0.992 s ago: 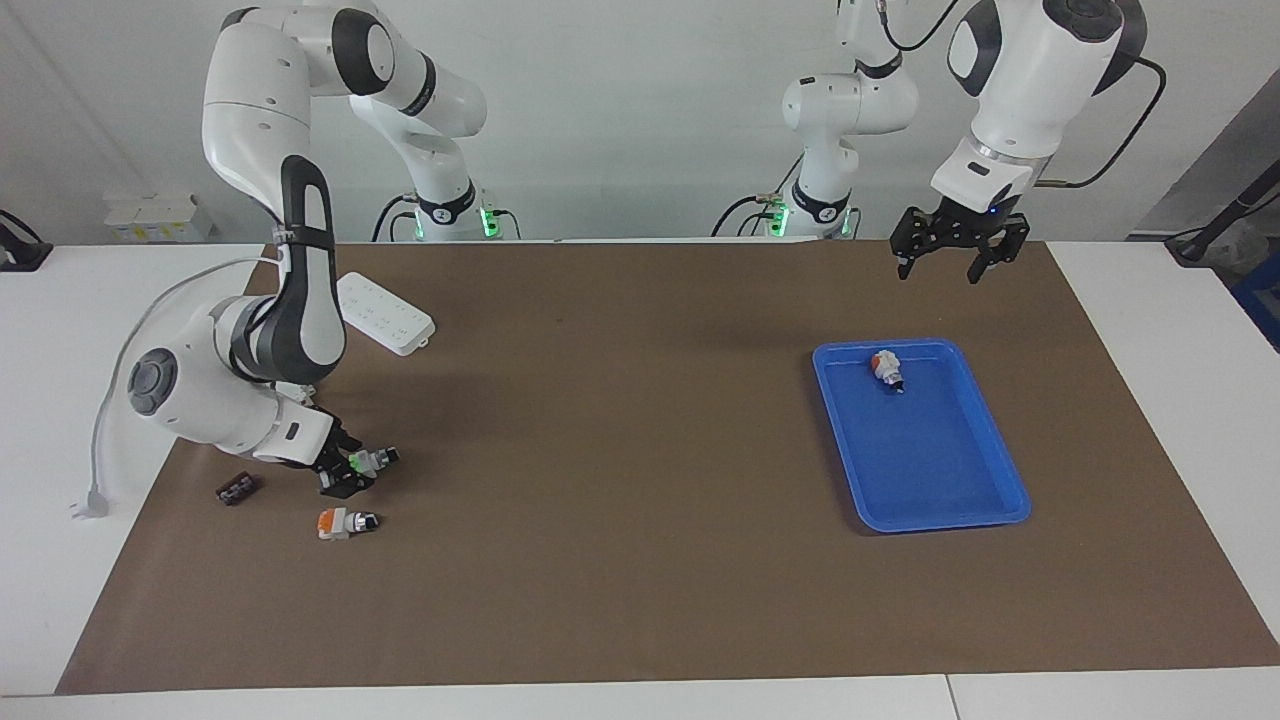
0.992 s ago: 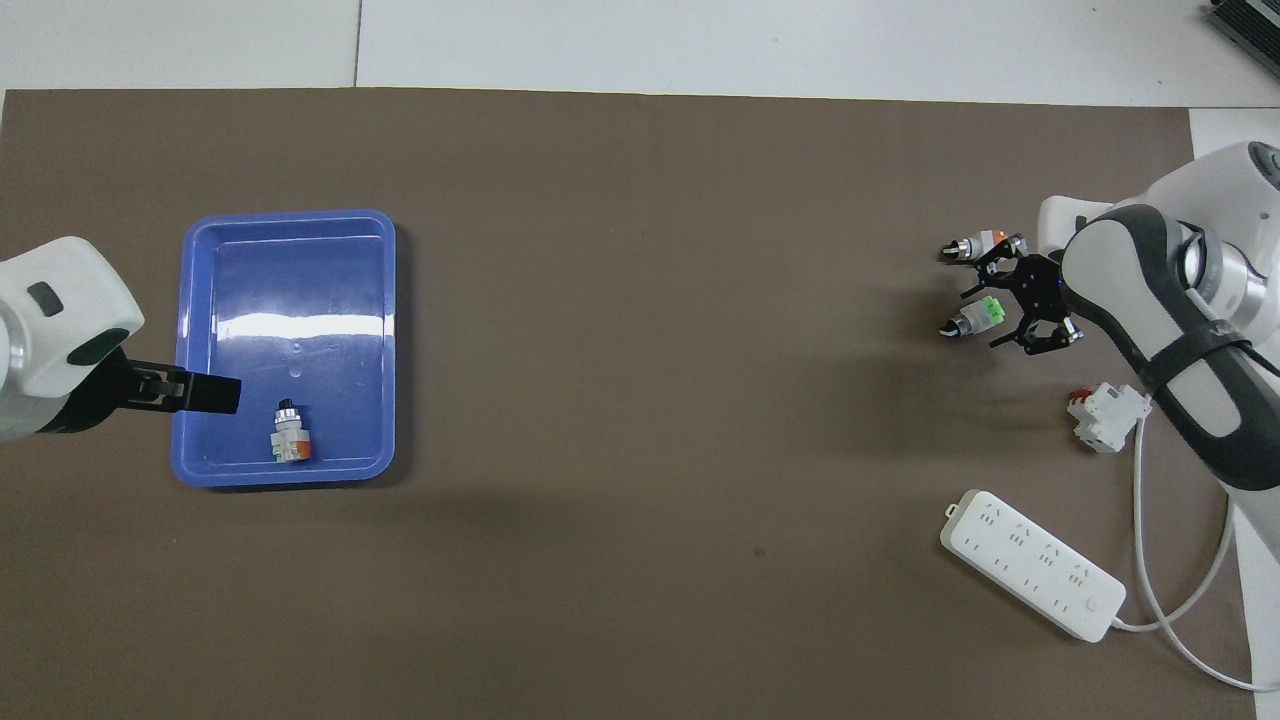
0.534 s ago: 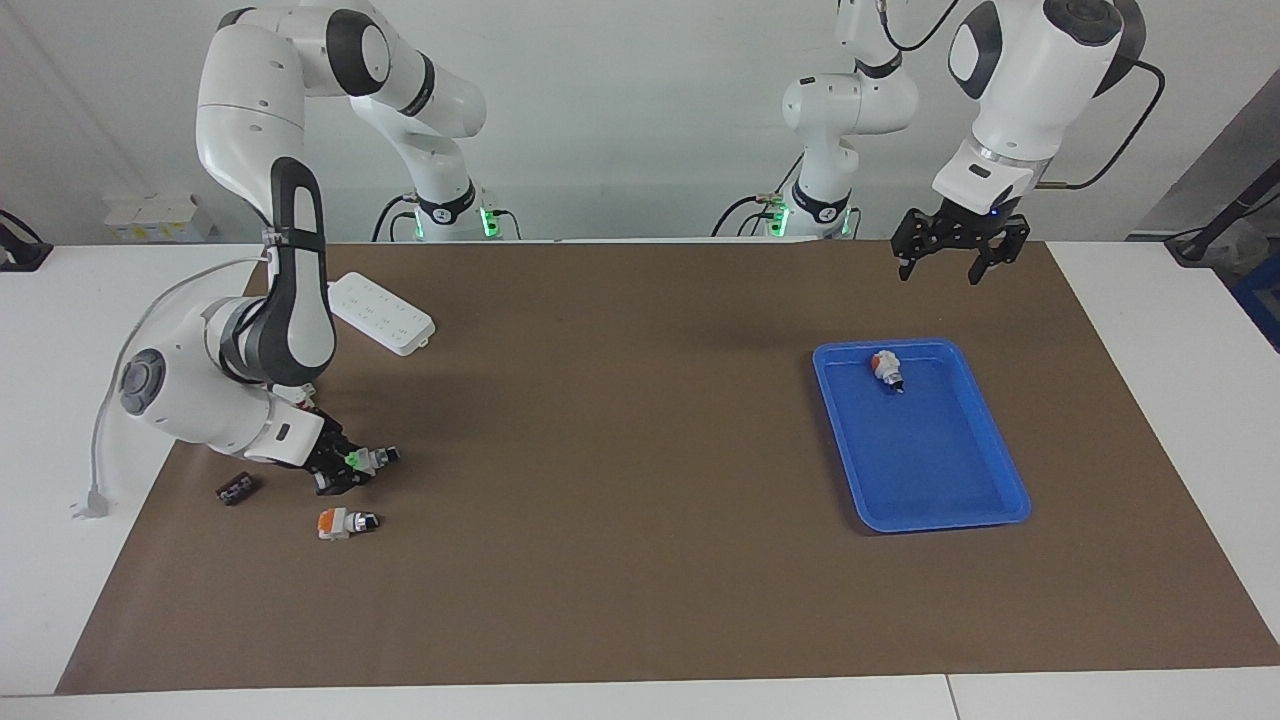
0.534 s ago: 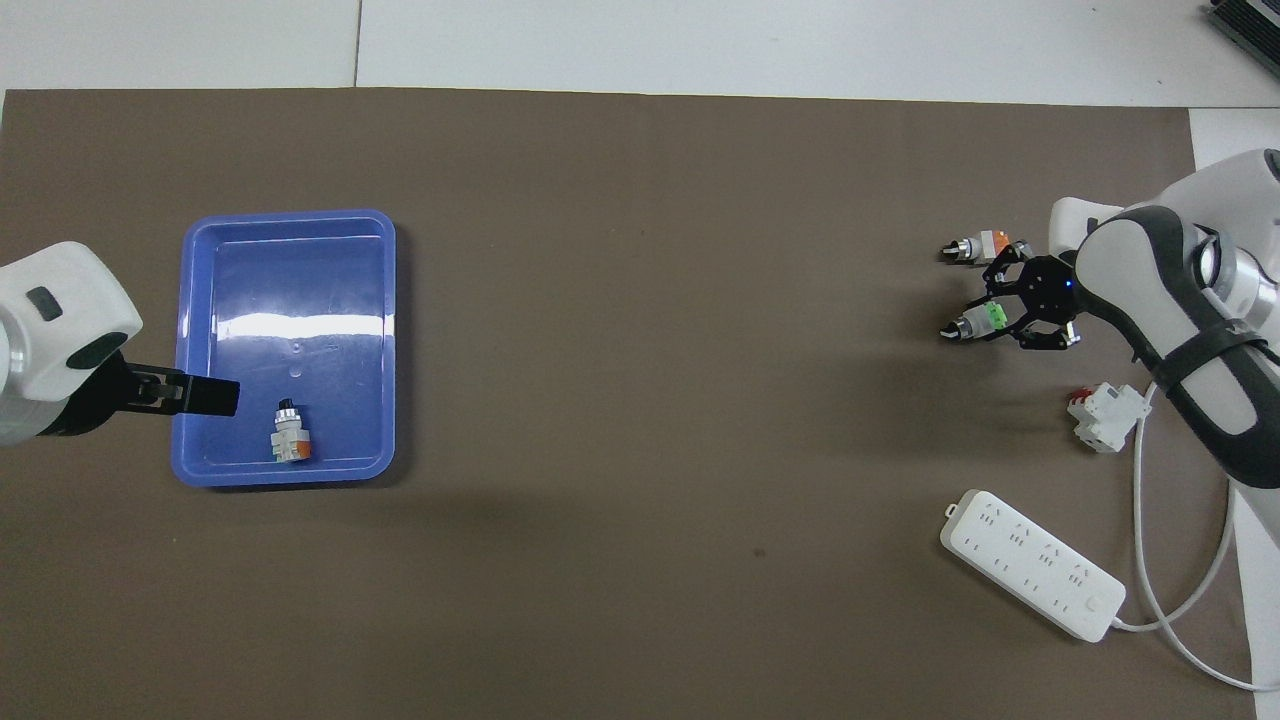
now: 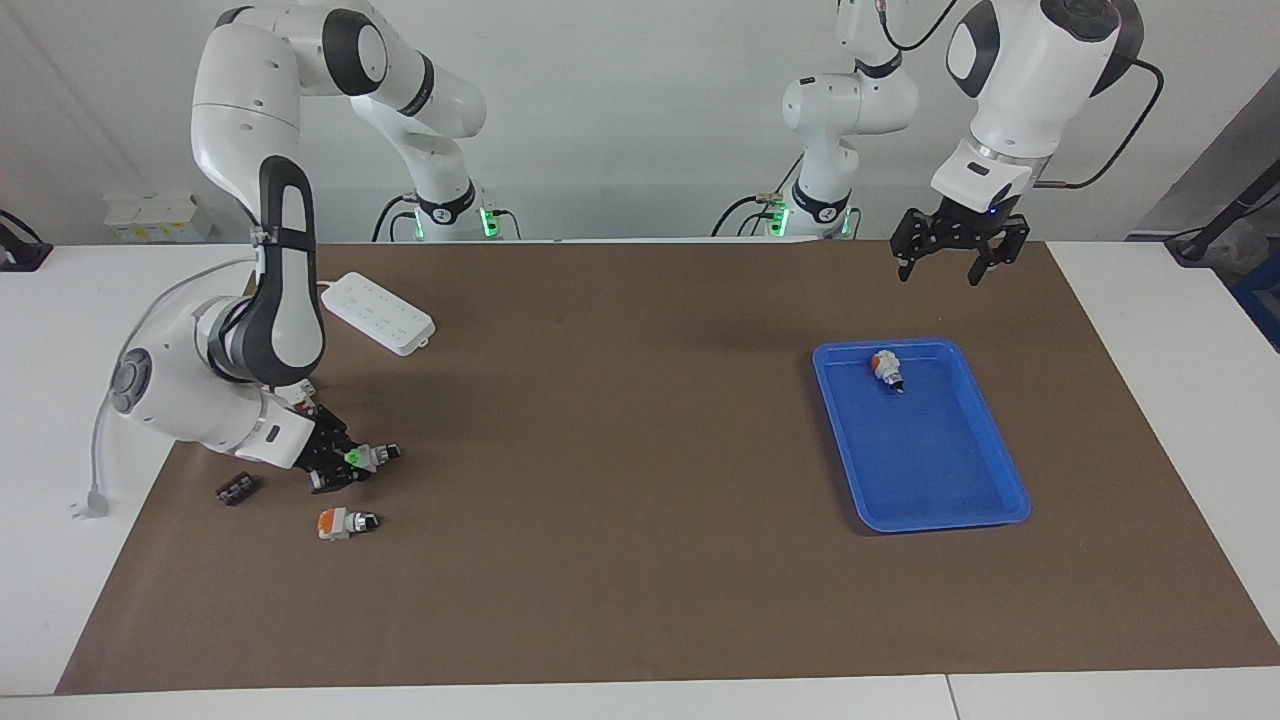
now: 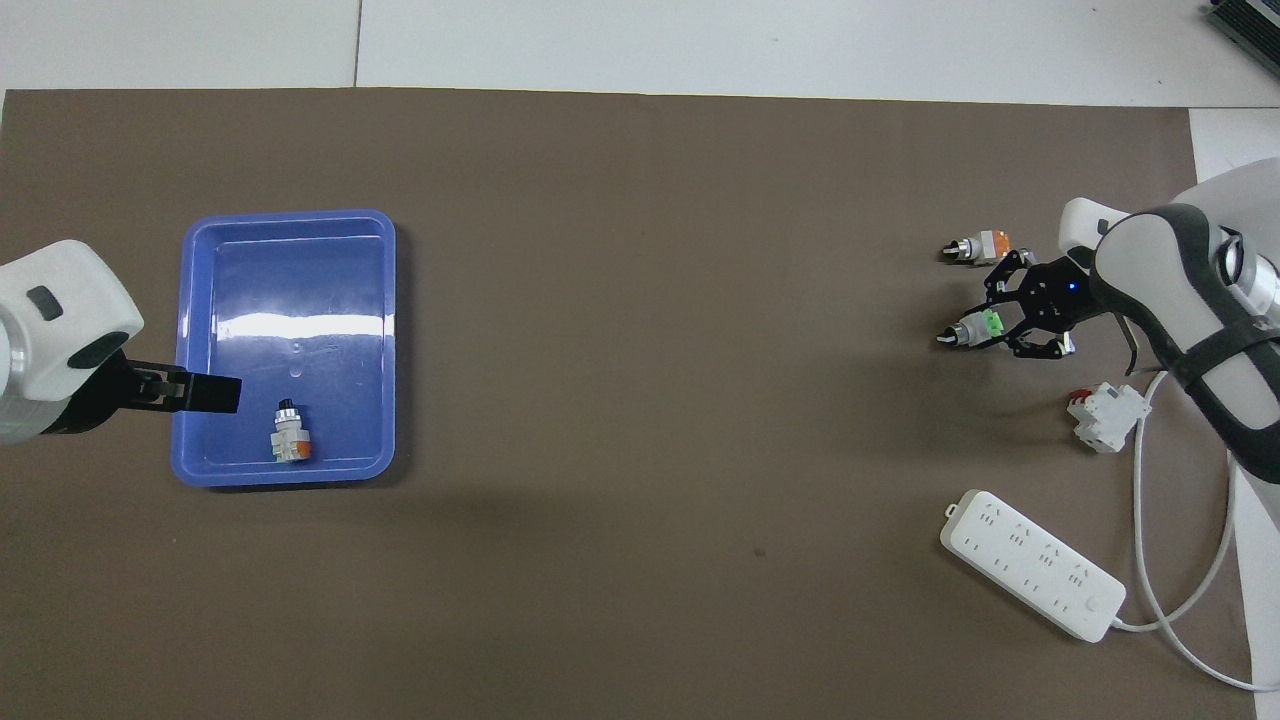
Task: Turn and place switch with both arms
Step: 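Lower the right gripper and grasp the green-topped switch module, then carry the switch toward center with the right gripper while the left gripper approaches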
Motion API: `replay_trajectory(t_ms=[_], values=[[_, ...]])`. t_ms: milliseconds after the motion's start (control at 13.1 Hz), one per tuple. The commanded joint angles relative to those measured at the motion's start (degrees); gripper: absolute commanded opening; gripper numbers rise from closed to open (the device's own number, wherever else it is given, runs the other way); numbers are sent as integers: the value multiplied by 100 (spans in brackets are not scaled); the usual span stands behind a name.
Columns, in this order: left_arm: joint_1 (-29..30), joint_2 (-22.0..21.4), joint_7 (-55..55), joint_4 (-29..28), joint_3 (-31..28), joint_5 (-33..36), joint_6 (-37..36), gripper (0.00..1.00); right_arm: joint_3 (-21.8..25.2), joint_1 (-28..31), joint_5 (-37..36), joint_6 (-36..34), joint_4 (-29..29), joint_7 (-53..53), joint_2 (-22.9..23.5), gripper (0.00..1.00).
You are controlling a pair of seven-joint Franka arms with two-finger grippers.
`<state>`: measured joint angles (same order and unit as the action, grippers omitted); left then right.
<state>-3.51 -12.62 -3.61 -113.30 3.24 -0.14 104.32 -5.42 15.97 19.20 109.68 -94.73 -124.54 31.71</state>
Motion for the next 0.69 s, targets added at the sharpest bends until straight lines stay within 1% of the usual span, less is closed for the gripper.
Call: replay_trajectory(t_ms=[0, 153, 229, 458, 611], values=[[-53, -179, 27, -219, -34, 57, 176, 100, -65, 82, 382, -481, -239, 482, -270, 0], [-18, -179, 9, -228, -34, 57, 176, 100, -74, -41, 532, -667, -247, 589, -541, 0], [-53, -188, 35, -245, -34, 57, 159, 100, -74, -216, 550, -711, -291, 624, -734, 0], [-36, -179, 27, -245, -34, 57, 176, 100, -74, -647, 962, -702, -747, 1246, -1473, 0], [-62, -196, 1, -263, -26, 40, 107, 98, -74, -928, 1077, -703, -792, 1641, -1772, 0]])
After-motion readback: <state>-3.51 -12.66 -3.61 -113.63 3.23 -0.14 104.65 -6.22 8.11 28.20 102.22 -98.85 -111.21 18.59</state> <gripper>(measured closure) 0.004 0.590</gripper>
